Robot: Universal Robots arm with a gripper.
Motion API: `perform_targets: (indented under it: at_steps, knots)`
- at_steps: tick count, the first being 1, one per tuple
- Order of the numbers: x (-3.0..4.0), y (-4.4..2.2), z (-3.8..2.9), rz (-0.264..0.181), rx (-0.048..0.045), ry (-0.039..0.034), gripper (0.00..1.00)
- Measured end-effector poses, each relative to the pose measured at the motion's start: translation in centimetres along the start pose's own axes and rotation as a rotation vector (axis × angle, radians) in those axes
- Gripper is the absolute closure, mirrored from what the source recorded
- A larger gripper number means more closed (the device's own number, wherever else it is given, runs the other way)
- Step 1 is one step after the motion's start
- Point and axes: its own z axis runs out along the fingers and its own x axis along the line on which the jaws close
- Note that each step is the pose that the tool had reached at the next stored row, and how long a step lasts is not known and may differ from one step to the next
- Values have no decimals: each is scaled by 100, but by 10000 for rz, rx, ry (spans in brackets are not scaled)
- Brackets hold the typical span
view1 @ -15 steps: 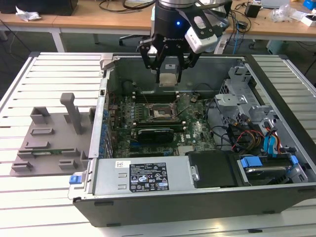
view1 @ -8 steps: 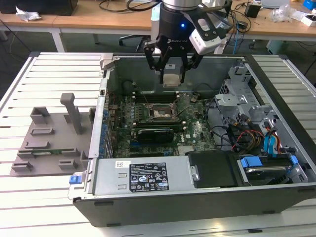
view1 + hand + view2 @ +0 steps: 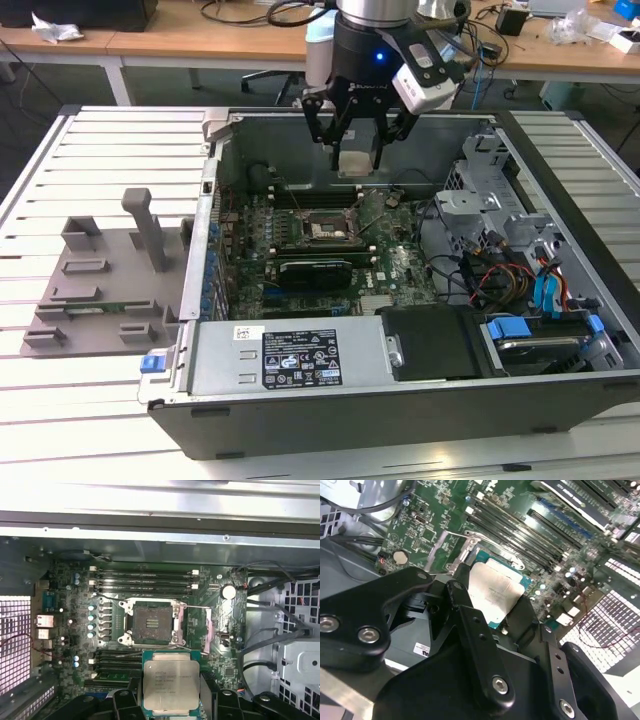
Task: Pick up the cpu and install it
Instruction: 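Pick up the cpu and move it towards the insertion slot, then place the cpu into insertion slot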
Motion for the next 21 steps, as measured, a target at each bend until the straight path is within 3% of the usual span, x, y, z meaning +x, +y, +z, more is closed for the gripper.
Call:
perform_targets:
  at_steps: [4, 18, 21]
  knots:
    - [-39, 15, 22, 0, 0, 0, 45]
    - [-43, 15, 22, 5, 1, 0, 45]
    - [-43, 15, 23, 442, 18, 9, 45]
